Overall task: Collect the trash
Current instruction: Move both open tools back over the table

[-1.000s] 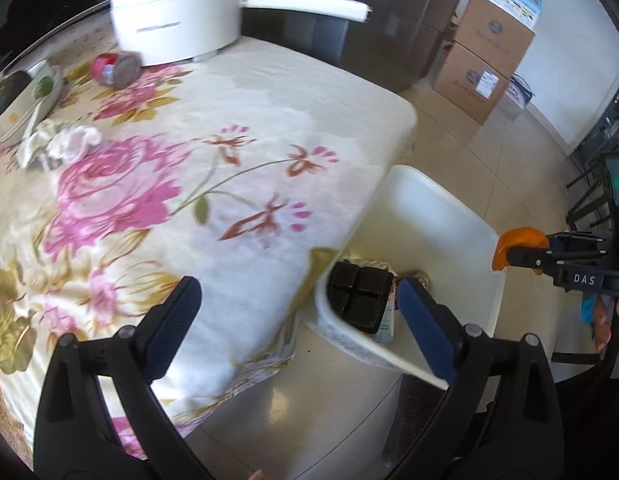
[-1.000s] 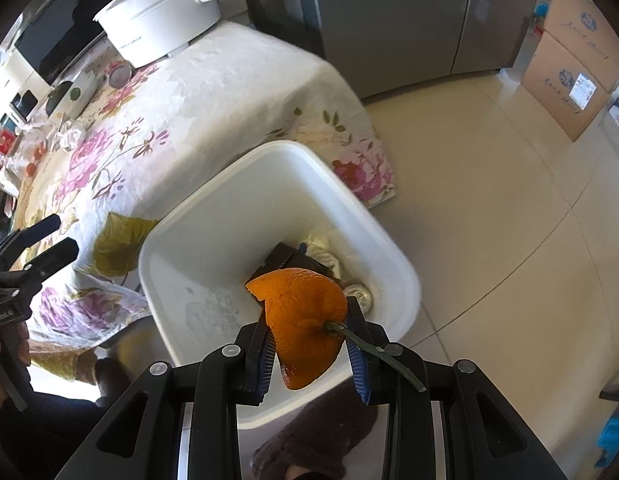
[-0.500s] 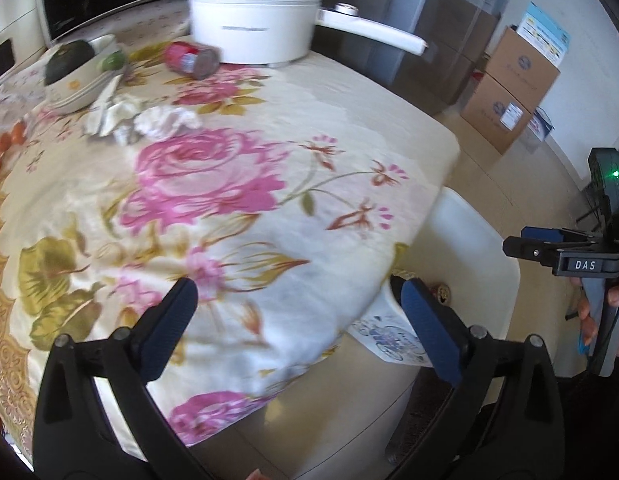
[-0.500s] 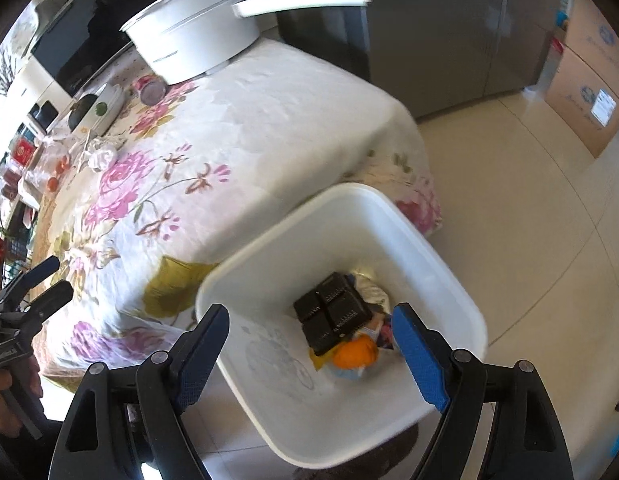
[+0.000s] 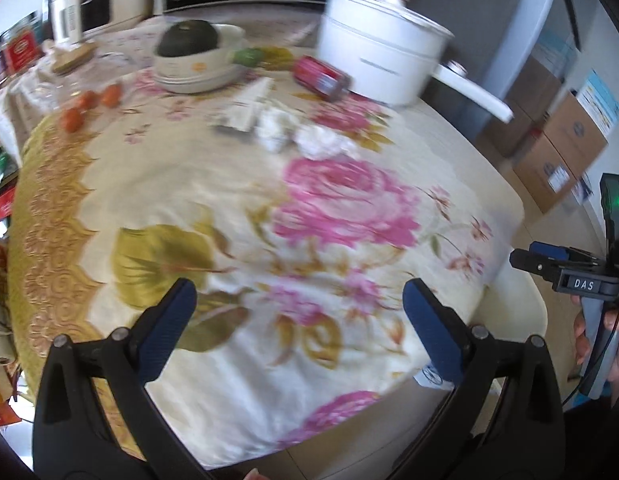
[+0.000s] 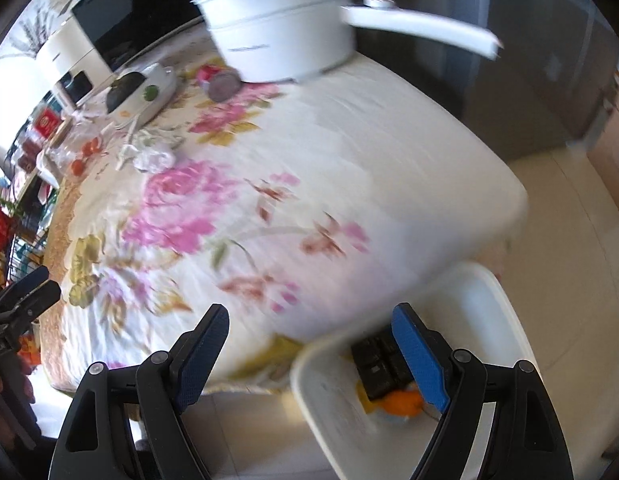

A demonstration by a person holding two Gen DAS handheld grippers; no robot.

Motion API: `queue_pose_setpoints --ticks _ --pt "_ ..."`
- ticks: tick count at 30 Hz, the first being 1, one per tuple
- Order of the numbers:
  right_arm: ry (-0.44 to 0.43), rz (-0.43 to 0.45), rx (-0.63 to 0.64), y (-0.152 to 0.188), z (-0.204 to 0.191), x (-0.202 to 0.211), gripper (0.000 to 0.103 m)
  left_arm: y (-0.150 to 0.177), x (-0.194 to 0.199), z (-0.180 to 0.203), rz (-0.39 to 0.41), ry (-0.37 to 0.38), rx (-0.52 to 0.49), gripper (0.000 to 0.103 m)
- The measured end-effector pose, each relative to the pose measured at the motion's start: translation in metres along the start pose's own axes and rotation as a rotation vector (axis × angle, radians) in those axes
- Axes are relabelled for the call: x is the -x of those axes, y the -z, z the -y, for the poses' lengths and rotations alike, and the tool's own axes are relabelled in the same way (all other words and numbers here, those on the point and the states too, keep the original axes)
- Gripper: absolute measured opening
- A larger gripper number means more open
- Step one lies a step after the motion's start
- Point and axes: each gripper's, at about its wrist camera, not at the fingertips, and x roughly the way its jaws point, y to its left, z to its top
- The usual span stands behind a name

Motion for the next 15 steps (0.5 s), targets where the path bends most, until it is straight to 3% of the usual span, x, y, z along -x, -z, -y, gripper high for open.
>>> queue_pose_setpoints --ticks 7,15 --pt "-0.044 0.01 0.029 -0.038 -0.05 -0.027 0.085 -0.009 0.006 -0.044 0.008 -0.024 0.082 0.102" --pt "-0.107 0.006 0.016 -0.076 -0.101 -0.064 0.085 -0.015 0.012 -0.085 0.022 -0.084 0.107 0.102"
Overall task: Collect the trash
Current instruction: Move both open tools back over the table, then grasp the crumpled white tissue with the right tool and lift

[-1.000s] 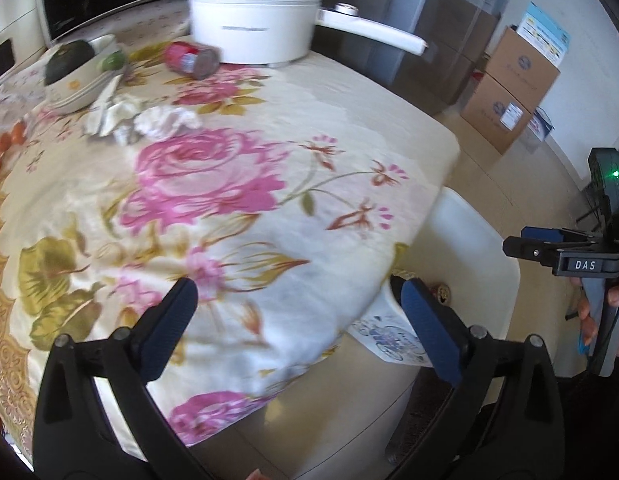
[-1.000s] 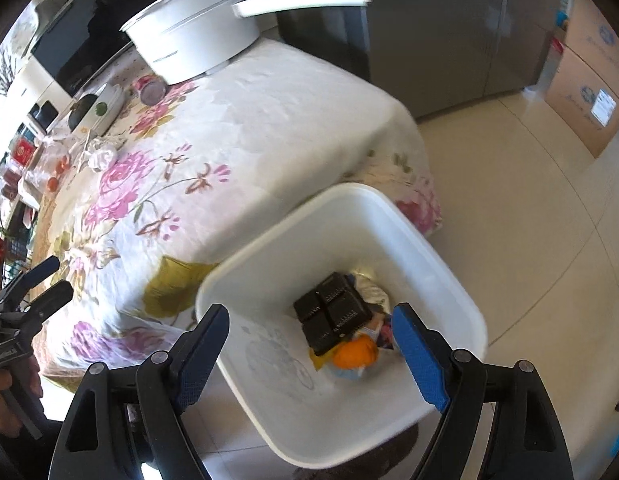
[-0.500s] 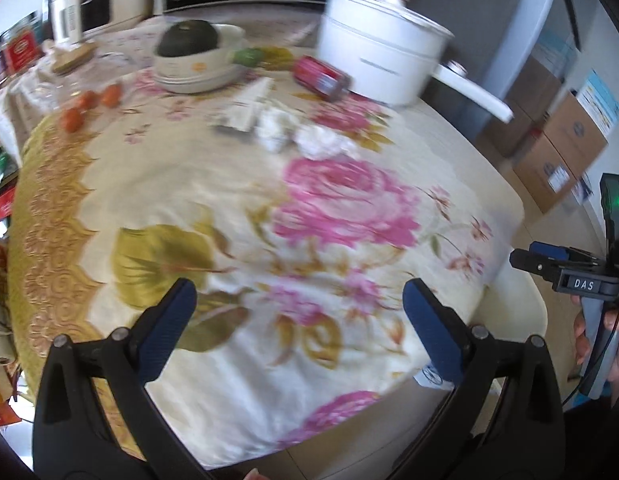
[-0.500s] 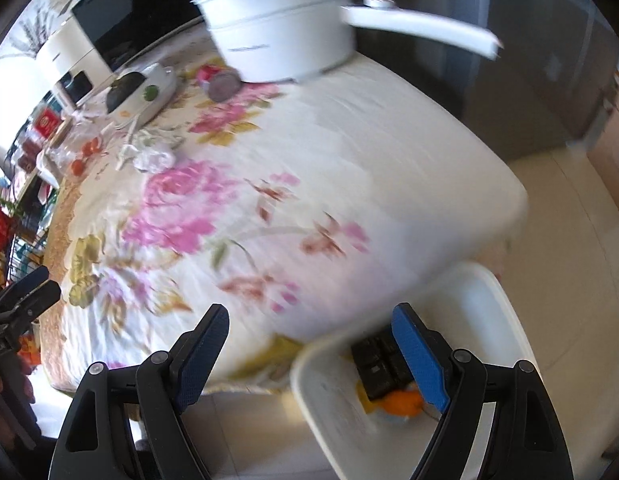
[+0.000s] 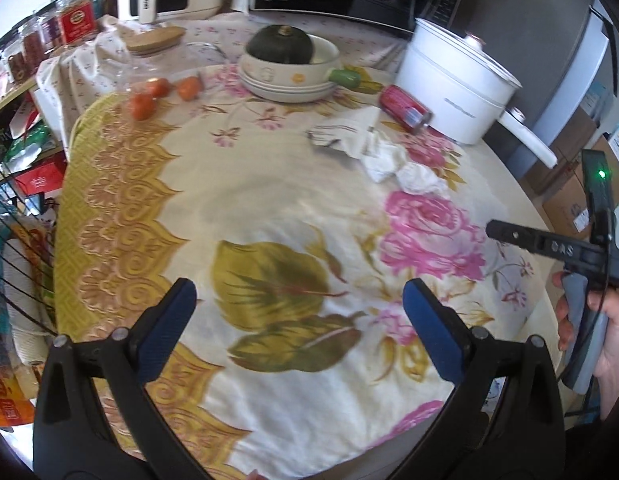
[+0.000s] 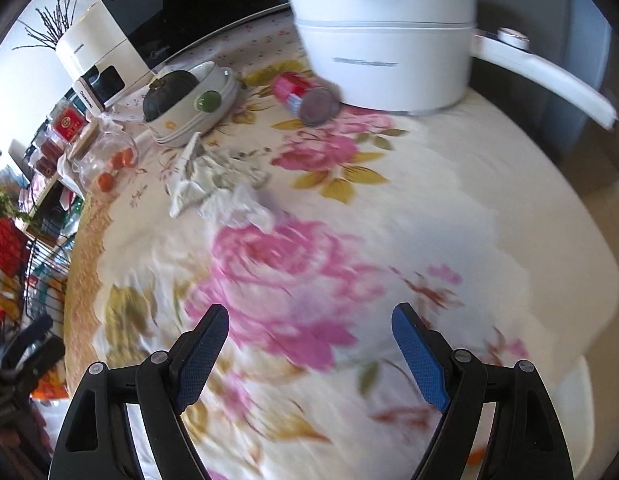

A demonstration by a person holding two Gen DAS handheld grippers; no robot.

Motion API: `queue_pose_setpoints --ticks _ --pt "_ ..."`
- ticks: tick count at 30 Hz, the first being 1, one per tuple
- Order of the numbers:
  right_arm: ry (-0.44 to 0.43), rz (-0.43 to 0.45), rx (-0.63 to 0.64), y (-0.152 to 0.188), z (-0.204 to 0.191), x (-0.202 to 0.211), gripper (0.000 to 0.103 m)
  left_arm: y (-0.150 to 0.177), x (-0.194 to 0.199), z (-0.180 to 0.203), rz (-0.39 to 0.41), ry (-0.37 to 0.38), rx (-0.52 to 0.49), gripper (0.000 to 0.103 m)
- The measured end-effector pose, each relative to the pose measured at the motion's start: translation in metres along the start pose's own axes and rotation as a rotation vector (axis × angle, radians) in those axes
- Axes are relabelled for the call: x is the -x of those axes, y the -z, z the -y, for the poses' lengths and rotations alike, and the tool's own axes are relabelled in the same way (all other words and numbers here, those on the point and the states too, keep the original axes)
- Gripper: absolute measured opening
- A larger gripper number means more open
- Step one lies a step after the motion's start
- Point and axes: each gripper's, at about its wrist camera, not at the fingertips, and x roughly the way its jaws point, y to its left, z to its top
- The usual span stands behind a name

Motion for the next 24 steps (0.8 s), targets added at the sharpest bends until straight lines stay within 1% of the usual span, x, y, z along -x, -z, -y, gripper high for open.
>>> queue_pose_setpoints --ticks 2,4,8,11,12,15,17,20,22,24 --pt "-0.02 0.0 -0.01 -0.008 -0.006 -0.009 0.085 -0.003 0.001 -0.01 0.007 -0.014 0.009 0.102" --pt "-0.053 0.003 0.01 -0.016 -0.016 -0.018 0.085 -0.006 0.001 -0.02 0.012 -0.028 0.018 0.102" --pt "-0.074 0.011 0.052 -0.033 -0.036 -0.037 0.085 -0.01 0.002 -0.036 0.018 -0.034 0.068 0.102" --pt "-0.089 0.012 0.039 -0.043 -0.042 -0.049 0.084 -0.015 0.004 -0.044 0.022 -0.005 0.124 0.102" --pt "-0.095 0.015 0.04 -0.046 -0.044 -0.053 0.082 -0.017 0.004 -0.046 0.026 0.004 0.139 0.102" --pt "-0.098 0.001 0.042 -0.052 -0.048 -0.065 0.071 -0.022 0.004 -0.045 0.035 0.006 0.147 0.102" --pt "-0.089 -0.014 0.041 -0.055 -0.049 -0.072 0.067 -0.023 0.002 -0.043 0.032 0.002 0.142 0.102" --pt "-0.098 -0.017 0.039 -0.058 -0.048 -0.078 0.057 -0.024 -0.002 -0.042 0.023 -0.002 0.146 0.102" --pt "-0.109 -0.02 0.048 -0.058 -0.048 -0.08 0.041 -0.024 -0.003 -0.041 0.018 -0.001 0.146 0.102" --pt "-0.105 -0.023 0.07 -0.057 -0.048 -0.079 0.033 -0.024 -0.003 -0.038 0.018 -0.005 0.134 0.102"
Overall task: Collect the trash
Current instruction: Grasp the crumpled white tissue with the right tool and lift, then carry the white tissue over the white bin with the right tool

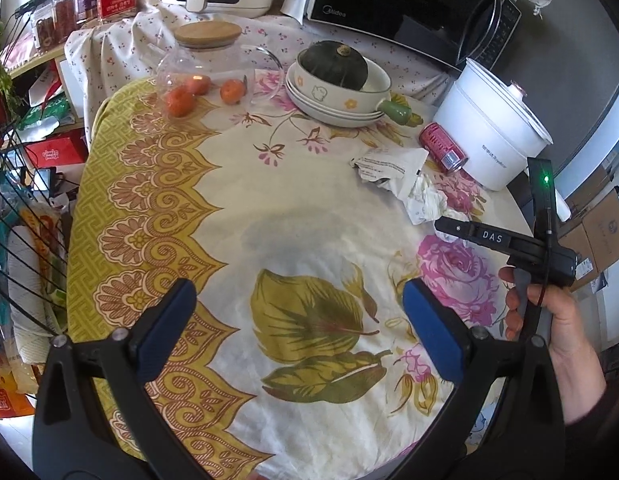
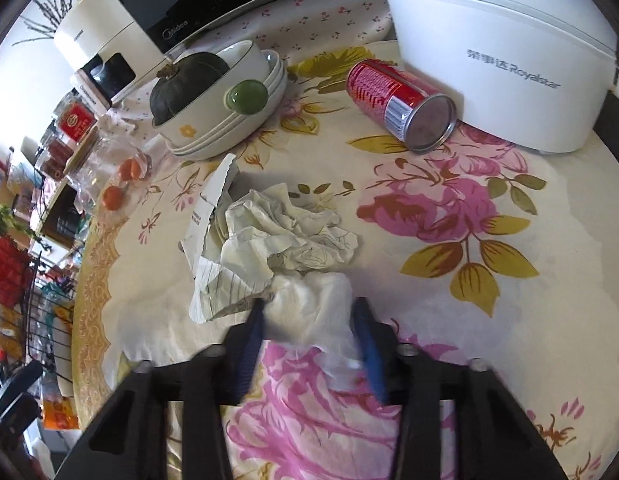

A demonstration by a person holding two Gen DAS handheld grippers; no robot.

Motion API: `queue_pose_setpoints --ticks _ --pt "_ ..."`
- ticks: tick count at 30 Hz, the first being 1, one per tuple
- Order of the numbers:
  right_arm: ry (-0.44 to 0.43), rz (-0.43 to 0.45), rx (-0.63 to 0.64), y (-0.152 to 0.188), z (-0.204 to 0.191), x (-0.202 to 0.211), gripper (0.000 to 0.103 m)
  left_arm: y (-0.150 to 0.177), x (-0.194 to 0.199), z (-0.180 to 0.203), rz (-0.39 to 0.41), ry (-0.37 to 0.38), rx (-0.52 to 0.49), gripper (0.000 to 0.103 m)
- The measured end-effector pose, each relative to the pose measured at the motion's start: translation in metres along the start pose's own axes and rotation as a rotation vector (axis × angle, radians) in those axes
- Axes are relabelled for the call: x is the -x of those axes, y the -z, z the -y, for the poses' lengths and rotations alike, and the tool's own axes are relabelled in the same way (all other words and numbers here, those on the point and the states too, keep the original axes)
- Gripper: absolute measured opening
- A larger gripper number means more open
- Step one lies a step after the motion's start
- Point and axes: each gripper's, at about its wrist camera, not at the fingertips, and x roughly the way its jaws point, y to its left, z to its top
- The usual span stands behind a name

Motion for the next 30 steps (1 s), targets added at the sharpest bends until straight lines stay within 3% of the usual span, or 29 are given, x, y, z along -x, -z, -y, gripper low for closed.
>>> queue_pose_setpoints --ticks 12,18,23,25,27,30 --pt "0.028 -0.01 -0.013 0.032 0.023 0.047 0.028 0.0 -0.001 0.019 0.0 0.036 -0.045 0.102" --pt "0.059 -0.045 -0.024 0.055 0.049 0.071 0.028 -0.006 -0.007 0.042 -0.026 0.144 -0.044 0.102" --pt "0.042 -0.015 -0.032 0.058 0.073 0.094 0.028 -0.021 -0.036 0.078 -0.087 0.159 -0.081 0.102" --pt "0.039 -0.009 -0.035 0.059 0.083 0.1 0.028 -0.027 -0.047 0.089 -0.09 0.192 -0.078 0.095" --pt "0.038 -0.003 -0.048 0.061 0.096 0.105 0.028 -0.034 -0.065 0.1 -0.119 0.223 -0.07 0.078" --pt "0.054 -0.013 -0.054 0.061 0.112 0.107 0.028 -0.041 -0.093 0.115 -0.143 0.221 -0.053 0.076"
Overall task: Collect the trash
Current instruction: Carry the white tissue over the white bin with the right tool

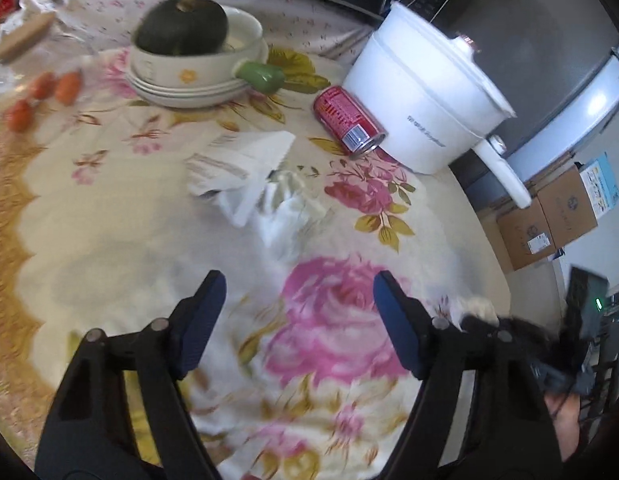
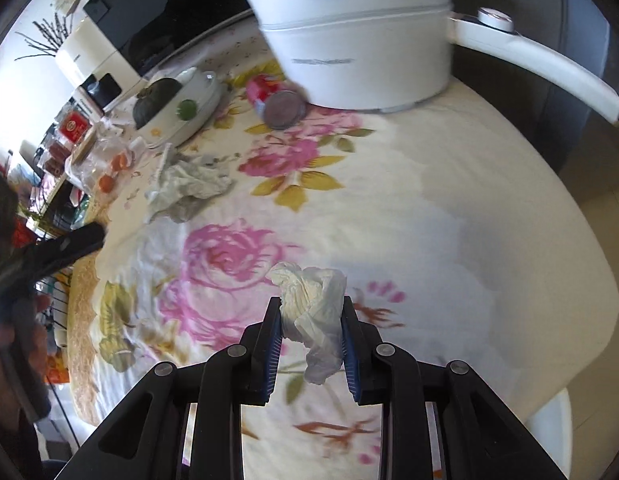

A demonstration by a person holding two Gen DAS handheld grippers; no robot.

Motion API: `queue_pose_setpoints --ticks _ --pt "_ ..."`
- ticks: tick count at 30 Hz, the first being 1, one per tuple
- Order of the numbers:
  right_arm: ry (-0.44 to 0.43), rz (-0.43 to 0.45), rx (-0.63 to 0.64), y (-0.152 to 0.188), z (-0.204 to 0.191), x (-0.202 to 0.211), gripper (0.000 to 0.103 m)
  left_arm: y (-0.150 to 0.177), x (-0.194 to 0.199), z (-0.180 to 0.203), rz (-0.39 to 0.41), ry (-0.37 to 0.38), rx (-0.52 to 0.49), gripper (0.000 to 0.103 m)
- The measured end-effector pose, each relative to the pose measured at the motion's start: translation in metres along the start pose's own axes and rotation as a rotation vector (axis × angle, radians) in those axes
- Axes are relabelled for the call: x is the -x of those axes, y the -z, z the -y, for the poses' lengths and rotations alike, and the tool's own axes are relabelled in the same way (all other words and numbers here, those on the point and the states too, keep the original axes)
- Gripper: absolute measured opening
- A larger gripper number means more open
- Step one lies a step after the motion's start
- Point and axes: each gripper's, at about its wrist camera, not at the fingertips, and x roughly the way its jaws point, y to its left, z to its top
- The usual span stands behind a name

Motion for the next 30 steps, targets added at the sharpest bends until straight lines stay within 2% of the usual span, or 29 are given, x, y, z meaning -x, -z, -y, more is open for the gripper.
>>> queue_pose_setpoints --ticks 8,12,13,15,17,20,30 --pt "0.02 0.008 -0.039 -0.001 0.041 0.001 0.028 -0.017 -0.048 0.014 0.028 -0.085 0.079 0.076" --pt "0.049 -0.014 -0.035 0.003 0.05 -0.005 0.028 -0.026 -0.061 0.008 0.055 -0.078 0.164 0.076" --pt "0.054 -0.014 -0.032 0.004 0.051 -0.005 0.028 -0.028 -0.064 0.004 0.056 -0.071 0.189 0.074" --pt "0.061 -0.008 -0.024 0.006 0.052 -0.001 0.028 -0.028 -0.067 -0.003 0.059 -0.059 0.231 0.057" --pt "0.067 -0.001 -0.012 0.007 0.052 0.003 0.028 -0.025 -0.068 -0.01 0.055 -0.04 0.256 0.049" --pt "0.073 -0.001 -0.006 0.01 0.051 0.006 0.028 -0.018 -0.062 -0.012 0.045 -0.021 0.245 0.043" --pt "0.075 0.053 0.027 0.026 0.021 0.046 0.028 0.032 -0.004 -0.01 0.027 0.005 0.131 0.042"
